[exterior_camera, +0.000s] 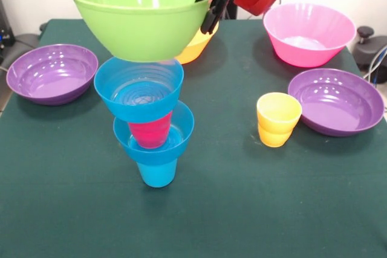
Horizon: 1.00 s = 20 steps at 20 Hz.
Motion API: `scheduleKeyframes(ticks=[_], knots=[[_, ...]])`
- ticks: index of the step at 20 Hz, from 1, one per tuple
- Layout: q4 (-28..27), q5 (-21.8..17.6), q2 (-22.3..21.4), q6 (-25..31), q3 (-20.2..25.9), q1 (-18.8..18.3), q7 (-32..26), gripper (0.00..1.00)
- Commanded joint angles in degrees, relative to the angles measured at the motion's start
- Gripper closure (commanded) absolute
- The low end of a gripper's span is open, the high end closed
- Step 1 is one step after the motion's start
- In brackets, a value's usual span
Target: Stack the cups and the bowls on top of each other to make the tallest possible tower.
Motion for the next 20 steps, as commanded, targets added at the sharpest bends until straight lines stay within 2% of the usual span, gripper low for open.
scheduleKeyframes(ticks=[1,10,20], knots=[[11.99,0.12,-1.76,-6.01,0.46,-0.77,-9.46,1.00],[7.20,-0.86,1.10,-4.36,1.14,-0.97,-10.71,1.00],[5.22,-1.82,1.76,-3.75,1.36,-1.47,-13.16,1.00]])
